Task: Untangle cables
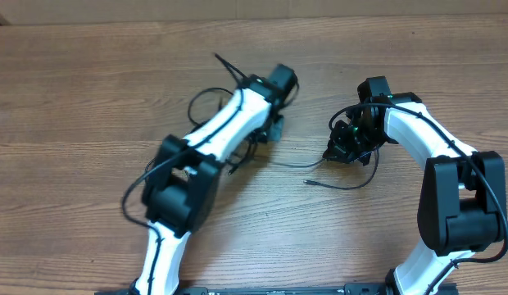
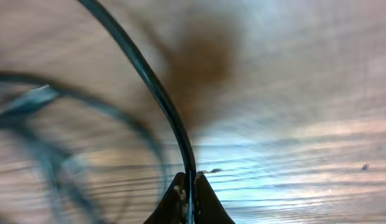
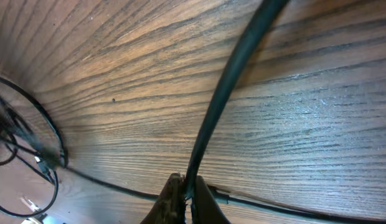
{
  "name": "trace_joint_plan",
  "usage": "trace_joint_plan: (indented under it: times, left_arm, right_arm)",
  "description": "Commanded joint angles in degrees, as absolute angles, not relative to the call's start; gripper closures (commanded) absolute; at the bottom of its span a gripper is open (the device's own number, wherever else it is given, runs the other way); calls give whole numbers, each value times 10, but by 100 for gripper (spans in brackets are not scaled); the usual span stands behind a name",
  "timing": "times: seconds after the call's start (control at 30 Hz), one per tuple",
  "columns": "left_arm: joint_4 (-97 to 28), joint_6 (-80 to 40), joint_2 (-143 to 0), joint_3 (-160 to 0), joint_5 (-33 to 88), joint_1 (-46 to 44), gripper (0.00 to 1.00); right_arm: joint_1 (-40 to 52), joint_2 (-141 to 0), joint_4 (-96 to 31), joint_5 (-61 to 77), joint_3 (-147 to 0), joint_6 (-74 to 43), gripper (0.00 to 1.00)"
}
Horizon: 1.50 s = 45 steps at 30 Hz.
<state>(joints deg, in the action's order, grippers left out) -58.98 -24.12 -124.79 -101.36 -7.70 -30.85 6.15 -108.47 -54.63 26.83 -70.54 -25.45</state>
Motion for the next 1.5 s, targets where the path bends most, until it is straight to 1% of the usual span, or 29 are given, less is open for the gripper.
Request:
trace_joint_plan:
  times: [0.0,0.17,0.33,0.4,0.53,0.6,0.63,0.73,0.77,0.87,0.93,0.97,1.13,1.27,1.33,1.47]
  left_arm:
    - [-593,-296,-1179,-1034,-152,-273,96]
    - [-605,-301,-1157,-1034,-157,-213,96]
    - [-638,-319,-1158,-1034,-149,-143,96]
    - [-648,-307,-1158,-1034,-115,-120,96]
    - [-646,-191,-1158,-1034,23,-84,96]
    - [-645,-157,-1158,-1034,55,-79,94]
    - [-644,-145,-1158,-1034,63,-79,90]
    - [-646,-95,-1158,-1034,117,-84,73]
    - [-646,-80,-1158,-1034,141,-90,67]
    - [-645,-64,-1158,-1034,177,-112,44]
    - [-644,-63,-1159,-1034,171,-133,37]
    - [-643,-64,-1160,-1034,161,-146,35]
    - [-634,-79,-1171,-1033,94,-208,35]
    - [-622,-91,-1194,-1033,79,-245,45]
    - [-616,-76,-1213,-1033,79,-263,48]
    - [-622,-14,-1254,-1033,79,-291,45]
  right_arm:
    - [62,-1071,-546,270,-705,-250,96]
    - [62,-1071,-548,266,-705,-250,96]
    - [62,-1071,-560,218,-705,-250,96]
    - [62,-1071,-563,196,-705,-253,96]
    - [62,-1071,-562,191,-705,-281,96]
    - [62,-1071,-561,191,-705,-291,96]
    - [62,-1071,-561,191,-705,-291,96]
    - [62,-1071,-565,178,-705,-291,96]
    - [62,-1071,-567,176,-705,-291,96]
    - [62,-1071,-569,176,-705,-291,96]
    - [62,-1071,-570,176,-705,-291,96]
    - [62,-1071,-570,176,-705,-291,96]
    - [62,-1071,-571,176,-705,-291,96]
    - [62,-1071,-575,176,-705,-291,96]
    - [62,-1071,-576,176,-705,-291,96]
    - [62,-1071,-576,176,-705,-291,96]
